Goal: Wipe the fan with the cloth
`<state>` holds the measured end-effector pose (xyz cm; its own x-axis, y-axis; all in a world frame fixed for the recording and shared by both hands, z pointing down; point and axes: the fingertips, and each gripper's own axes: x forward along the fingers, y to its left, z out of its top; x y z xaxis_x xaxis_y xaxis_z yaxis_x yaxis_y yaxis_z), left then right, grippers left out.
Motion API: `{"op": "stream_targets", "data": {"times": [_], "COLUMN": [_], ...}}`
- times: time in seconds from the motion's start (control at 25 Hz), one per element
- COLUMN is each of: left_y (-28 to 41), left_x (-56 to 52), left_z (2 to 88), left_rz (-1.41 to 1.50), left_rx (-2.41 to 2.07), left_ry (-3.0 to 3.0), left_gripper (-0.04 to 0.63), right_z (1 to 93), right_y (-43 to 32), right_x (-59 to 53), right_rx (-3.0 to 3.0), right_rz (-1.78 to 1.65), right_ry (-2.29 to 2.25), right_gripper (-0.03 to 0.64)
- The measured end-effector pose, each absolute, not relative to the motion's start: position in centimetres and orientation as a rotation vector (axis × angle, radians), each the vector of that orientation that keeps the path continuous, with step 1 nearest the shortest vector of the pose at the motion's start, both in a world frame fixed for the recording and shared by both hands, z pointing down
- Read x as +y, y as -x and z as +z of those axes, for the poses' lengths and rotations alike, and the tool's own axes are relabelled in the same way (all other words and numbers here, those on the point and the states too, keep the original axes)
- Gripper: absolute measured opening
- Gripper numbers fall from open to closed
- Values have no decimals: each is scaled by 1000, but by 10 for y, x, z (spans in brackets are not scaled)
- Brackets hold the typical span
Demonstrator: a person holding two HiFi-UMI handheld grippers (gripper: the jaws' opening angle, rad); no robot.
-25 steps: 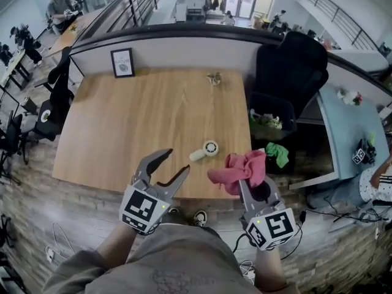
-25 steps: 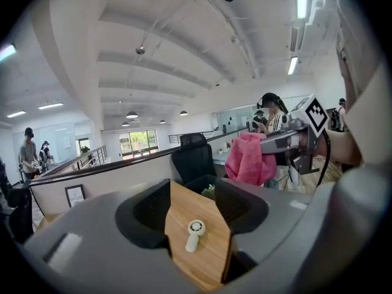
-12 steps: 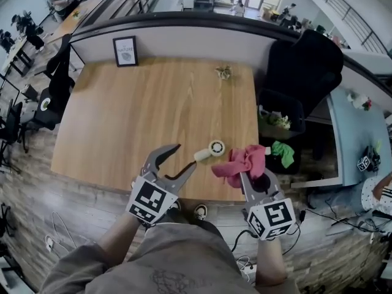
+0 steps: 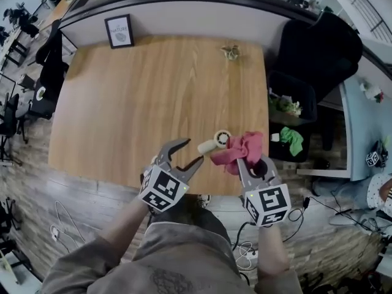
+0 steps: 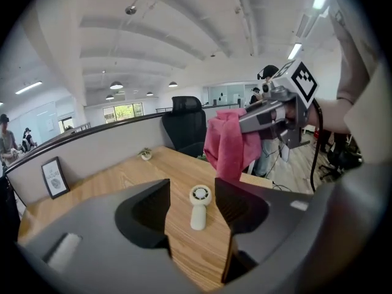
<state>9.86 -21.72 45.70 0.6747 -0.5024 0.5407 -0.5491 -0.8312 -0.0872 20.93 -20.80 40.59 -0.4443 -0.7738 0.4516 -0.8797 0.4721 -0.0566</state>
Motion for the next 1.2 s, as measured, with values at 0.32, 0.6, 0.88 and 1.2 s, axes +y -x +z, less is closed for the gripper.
{"op": "stream_targets", "data": {"times": [0.32,0.6,0.88,1.2], "left_y": [-107,-117,-126,-131], "left_x": [-226,-234,-240,-239], "left_z": [542,602,648,664], "left_rz": [954,1045,1103,1145], "left_rx": [-783,-734,-682,-649], "left_ry": [-2703,-2682,-2664,-2699], "left_gripper": [232,232,232,206], "right_z": [472,523,557,583], "right_y": [-205,-202,-183,-143], "right_x": [-226,-236,-244,-245], "right_rx": [-2265,-2237,-2249,-2281], "right_rz": [447,512,537,535], "right_ry": [-1340,-1314,-1234,-1028], "right_gripper": [57,57,57,57]}}
